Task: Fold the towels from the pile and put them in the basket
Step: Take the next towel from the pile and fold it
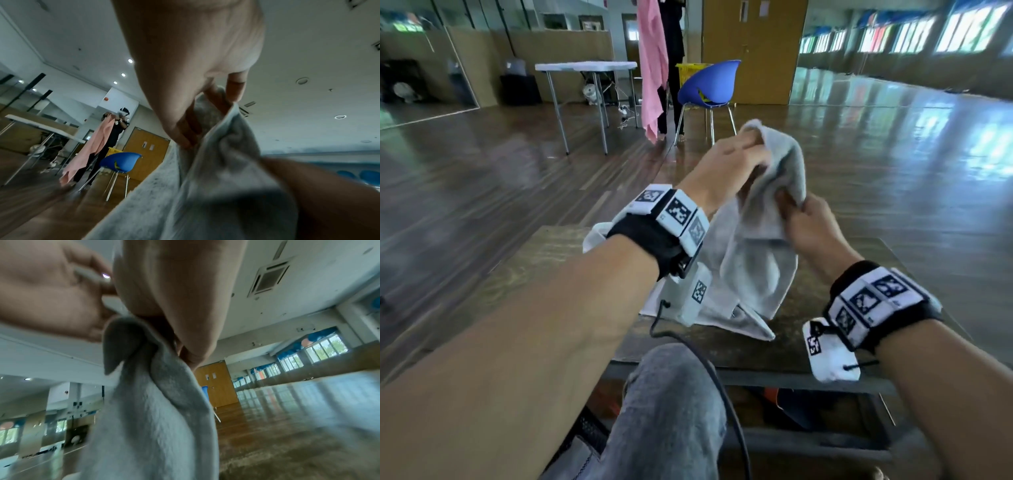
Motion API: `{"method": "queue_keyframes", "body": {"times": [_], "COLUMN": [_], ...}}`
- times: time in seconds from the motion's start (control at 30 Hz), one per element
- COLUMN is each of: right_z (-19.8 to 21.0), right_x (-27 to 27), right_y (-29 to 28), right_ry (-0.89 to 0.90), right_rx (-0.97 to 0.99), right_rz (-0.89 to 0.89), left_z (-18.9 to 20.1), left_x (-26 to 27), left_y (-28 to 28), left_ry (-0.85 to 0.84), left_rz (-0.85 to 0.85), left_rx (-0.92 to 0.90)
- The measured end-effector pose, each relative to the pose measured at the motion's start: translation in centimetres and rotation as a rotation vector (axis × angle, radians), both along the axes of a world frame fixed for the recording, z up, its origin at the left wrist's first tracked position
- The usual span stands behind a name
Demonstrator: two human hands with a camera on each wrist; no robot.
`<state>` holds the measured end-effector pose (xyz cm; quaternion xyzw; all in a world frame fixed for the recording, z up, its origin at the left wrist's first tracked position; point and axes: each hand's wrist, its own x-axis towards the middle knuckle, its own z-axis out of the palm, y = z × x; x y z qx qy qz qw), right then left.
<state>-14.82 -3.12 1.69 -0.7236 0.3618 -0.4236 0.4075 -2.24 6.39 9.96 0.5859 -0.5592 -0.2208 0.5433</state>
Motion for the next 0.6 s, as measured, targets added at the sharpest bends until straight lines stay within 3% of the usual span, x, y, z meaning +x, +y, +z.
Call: {"method": "queue_keyframes", "body": {"times": [0.1, 0.2, 0.3, 0.37, 0.47, 0.53, 0.6], "right_z": [2.6, 3.8, 4.1, 3.9, 3.2, 2.1, 0.5], "right_x": [-2.9, -5.0, -7.0, -8.3, -10.0, -11.0, -11.8], "right_y": [0.0, -0.3, -1.3, -2.5, -4.8, -6.3, -7.6], "right_ry": [-0.245, -0.297, -0.344, -0.377, -0.414, -0.361, -0.22], "right_rx": [0.016, 0.029, 0.076, 0.101, 0.133, 0.153, 0.202], "right_rz": [0.088, 0.13, 0.12, 0.098, 0.06, -0.012, -0.122], "left_z": [-2.6, -6.9, -10.8, -12.5, -13.9, -14.5, -14.6], "left_x": [-0.6, -1.9, -3.4, -3.9, -3.6, -3.3, -3.3], "left_y": [-0.1, -0.9, -2.2, -2.7, -3.9, -5.0, -6.1], "left_ry": [-0.126, -0.164, -0.407, -0.37, -0.319, -0.362, -0.262], "left_rz": [0.031, -0.039, 0.134, 0.251, 0.245, 0.243, 0.251], "left_rx": [0.035, 0.254, 0.464, 0.478, 0.529, 0.521, 0.494]}}
